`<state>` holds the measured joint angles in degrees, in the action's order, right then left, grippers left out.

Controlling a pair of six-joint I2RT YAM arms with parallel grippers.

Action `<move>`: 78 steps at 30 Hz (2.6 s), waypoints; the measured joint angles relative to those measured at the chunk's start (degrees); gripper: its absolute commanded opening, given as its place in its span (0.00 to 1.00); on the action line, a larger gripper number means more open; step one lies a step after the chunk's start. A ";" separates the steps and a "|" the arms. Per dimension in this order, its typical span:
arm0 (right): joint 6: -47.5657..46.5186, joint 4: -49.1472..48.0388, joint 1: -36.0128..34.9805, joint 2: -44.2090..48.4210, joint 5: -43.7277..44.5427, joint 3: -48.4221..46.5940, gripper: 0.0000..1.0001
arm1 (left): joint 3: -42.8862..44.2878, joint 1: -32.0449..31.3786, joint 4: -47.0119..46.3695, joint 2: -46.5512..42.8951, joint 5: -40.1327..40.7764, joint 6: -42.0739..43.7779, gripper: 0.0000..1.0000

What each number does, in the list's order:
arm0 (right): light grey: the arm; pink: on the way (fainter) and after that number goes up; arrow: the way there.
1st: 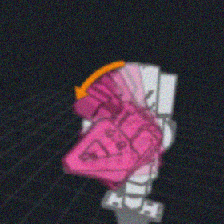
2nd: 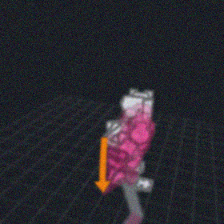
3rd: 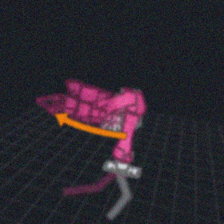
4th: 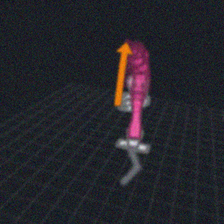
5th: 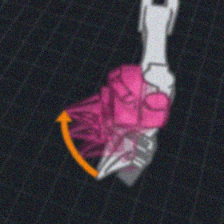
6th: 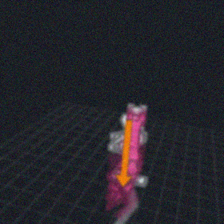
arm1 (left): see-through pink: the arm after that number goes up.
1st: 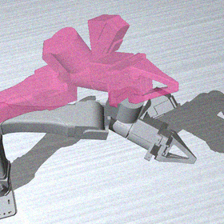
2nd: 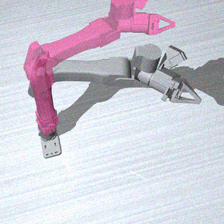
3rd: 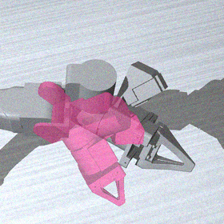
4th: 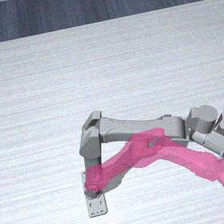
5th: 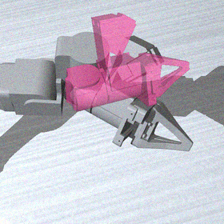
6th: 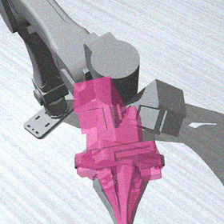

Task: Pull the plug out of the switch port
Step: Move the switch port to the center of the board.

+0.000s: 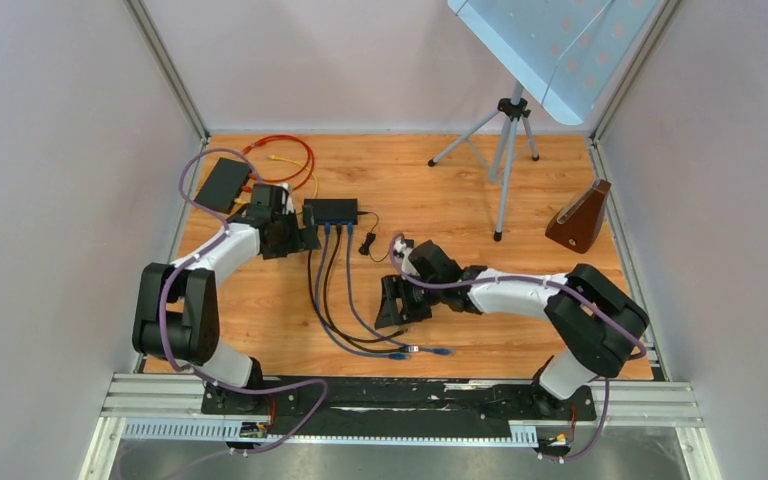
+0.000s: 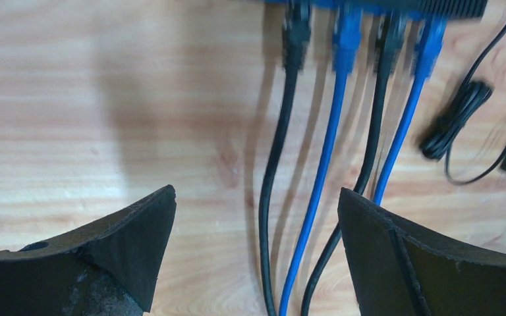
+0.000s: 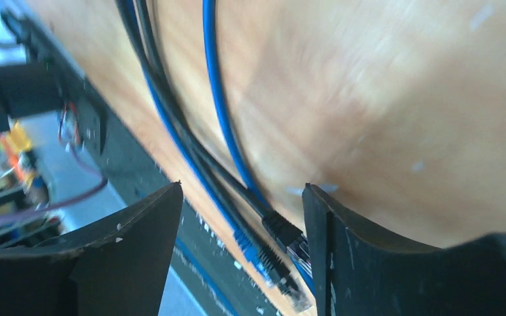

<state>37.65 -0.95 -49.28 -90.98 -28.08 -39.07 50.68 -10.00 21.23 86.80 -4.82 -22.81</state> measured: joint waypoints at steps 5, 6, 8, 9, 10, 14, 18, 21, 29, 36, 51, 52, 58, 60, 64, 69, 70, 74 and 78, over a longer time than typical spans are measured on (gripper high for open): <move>-4.61 12.09 4.98 -1.03 8.39 -14.64 0.70 | 5.31 4.04 -1.73 1.90 -2.95 -0.26 1.00; -5.14 12.72 6.49 -1.88 9.25 -17.73 0.70 | 6.51 4.28 -2.16 2.34 -3.21 -0.24 1.00; -6.16 13.88 9.88 -4.79 10.10 -24.98 0.69 | 9.05 4.59 -3.61 3.63 -3.98 -0.24 1.00; -6.58 14.45 11.32 -6.73 10.14 -28.55 0.69 | 9.77 4.79 -4.28 4.24 -4.20 -0.26 1.00; -7.06 14.93 12.55 -8.94 10.03 -31.98 0.67 | 10.51 5.11 -5.31 5.03 -4.74 -0.31 1.00; -8.20 16.52 16.83 -21.14 8.48 -46.51 0.64 | 10.97 6.36 -10.01 8.79 -7.54 -1.53 1.00; -8.22 17.92 19.78 -33.24 4.98 -57.27 0.62 | 12.20 7.50 -13.16 14.58 -10.56 -2.71 1.00; -8.59 19.52 21.31 -40.52 1.79 -63.36 0.63 | 13.57 7.76 -14.53 18.03 -11.63 -2.73 0.98; -12.11 21.29 21.57 -51.52 -3.69 -77.94 0.66 | 14.27 7.74 -19.02 21.66 -14.32 -1.84 0.91; -12.48 20.20 20.81 -56.02 -11.76 -82.29 0.62 | 13.86 7.74 -22.25 22.12 -17.25 -1.14 0.84; -13.33 17.77 20.24 -44.04 -10.60 -61.88 0.60 | 2.27 1.99 -32.17 17.05 -19.91 0.57 0.79; -13.31 17.33 20.48 -41.55 -9.88 -58.01 0.60 | 0.59 0.50 -33.09 16.02 -19.37 -0.11 0.79; -13.20 14.03 21.40 -30.40 -5.62 -41.40 0.61 | -7.65 -4.70 -42.25 12.76 -19.23 -7.76 0.79; -13.25 13.20 21.70 -26.95 -4.55 -36.50 0.62 | -9.42 -6.82 -44.78 12.26 -19.37 -10.05 0.79; -13.29 11.45 22.77 -20.17 -1.97 -27.19 0.63 | -10.93 -11.13 -46.88 11.82 -18.56 -13.57 0.79; -13.42 11.61 24.85 -11.93 1.49 -17.81 0.67 | -13.70 -20.00 -49.96 10.38 -12.70 -19.32 0.79; -13.57 11.80 25.83 -10.71 1.60 -16.48 0.67 | -14.62 -21.97 -51.23 10.12 -11.13 -20.94 0.80; -14.38 12.66 28.89 -9.25 0.50 -15.06 0.70 | -17.27 -26.34 -55.10 9.62 -8.20 -26.18 0.82; -15.52 13.64 29.53 -9.16 -0.63 -15.39 0.77 | -17.77 -27.56 -54.25 8.52 -6.84 -28.55 0.87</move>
<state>22.13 12.69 -19.75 -100.14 -28.71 -54.46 32.91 -37.56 -33.01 95.33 -11.66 -51.35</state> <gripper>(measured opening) 0.711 0.834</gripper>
